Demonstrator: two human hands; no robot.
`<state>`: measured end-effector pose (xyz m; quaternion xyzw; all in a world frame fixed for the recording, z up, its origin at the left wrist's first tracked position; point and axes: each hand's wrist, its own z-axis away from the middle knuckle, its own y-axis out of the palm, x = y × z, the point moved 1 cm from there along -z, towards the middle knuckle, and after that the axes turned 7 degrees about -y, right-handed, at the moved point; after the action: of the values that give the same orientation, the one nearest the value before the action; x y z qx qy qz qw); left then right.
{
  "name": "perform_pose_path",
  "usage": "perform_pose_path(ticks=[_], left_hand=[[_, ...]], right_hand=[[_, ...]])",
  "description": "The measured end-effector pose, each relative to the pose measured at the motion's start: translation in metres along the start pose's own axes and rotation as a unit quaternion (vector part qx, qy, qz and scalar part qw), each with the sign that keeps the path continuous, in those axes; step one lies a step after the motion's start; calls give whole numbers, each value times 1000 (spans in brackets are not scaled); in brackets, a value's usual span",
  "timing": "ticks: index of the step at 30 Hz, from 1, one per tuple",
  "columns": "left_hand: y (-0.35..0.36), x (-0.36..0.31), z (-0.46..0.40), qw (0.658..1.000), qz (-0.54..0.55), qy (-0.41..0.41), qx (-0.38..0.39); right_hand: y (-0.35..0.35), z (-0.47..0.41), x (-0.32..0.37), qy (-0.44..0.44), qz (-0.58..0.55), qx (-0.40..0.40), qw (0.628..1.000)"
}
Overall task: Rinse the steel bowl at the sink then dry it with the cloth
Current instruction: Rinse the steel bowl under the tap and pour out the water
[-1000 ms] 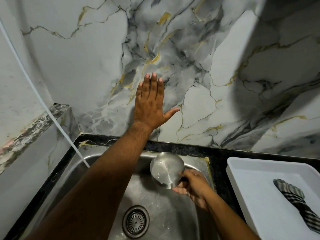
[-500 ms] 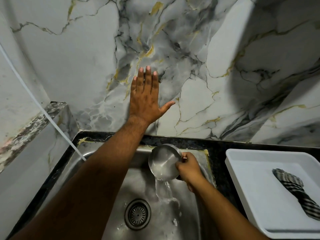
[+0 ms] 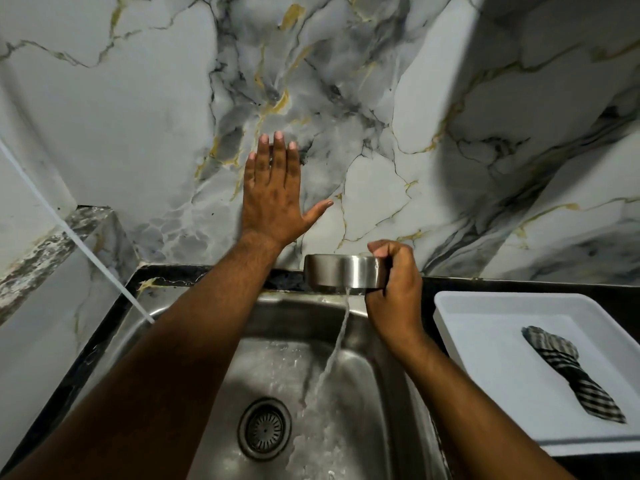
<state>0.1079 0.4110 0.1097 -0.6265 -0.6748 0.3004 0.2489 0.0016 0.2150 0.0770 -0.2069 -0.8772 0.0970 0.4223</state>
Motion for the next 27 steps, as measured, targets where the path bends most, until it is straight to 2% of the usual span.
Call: perform_pose_path(ticks=[5, 9, 12, 14, 19, 22, 25, 27], left_hand=[[-2, 0, 0, 1000, 7, 3, -6], [-3, -2, 1, 1000, 8, 2, 5], [-1, -1, 0, 1000, 14, 2, 4], [-2, -2, 1, 1000, 12, 3, 6], [-1, 0, -1, 1000, 17, 2, 5], [-1, -1, 1, 1000, 13, 0, 29], [-6, 2, -2, 999, 30, 28, 26], [-12, -3, 13, 996, 70, 56, -12]], right_hand=[[-10, -7, 19, -106, -32, -59, 992], [-5, 7, 14, -67, -20, -58, 996], [-5, 10, 8, -76, -42, -85, 993], [-3, 8, 5, -68, -29, -75, 994], [-5, 13, -5, -11, -64, -81, 995], [-3, 17, -16, 36, -15, -57, 998], [-5, 19, -25, 159, -9, -84, 984], [-12, 23, -36, 287, -39, -70, 955]])
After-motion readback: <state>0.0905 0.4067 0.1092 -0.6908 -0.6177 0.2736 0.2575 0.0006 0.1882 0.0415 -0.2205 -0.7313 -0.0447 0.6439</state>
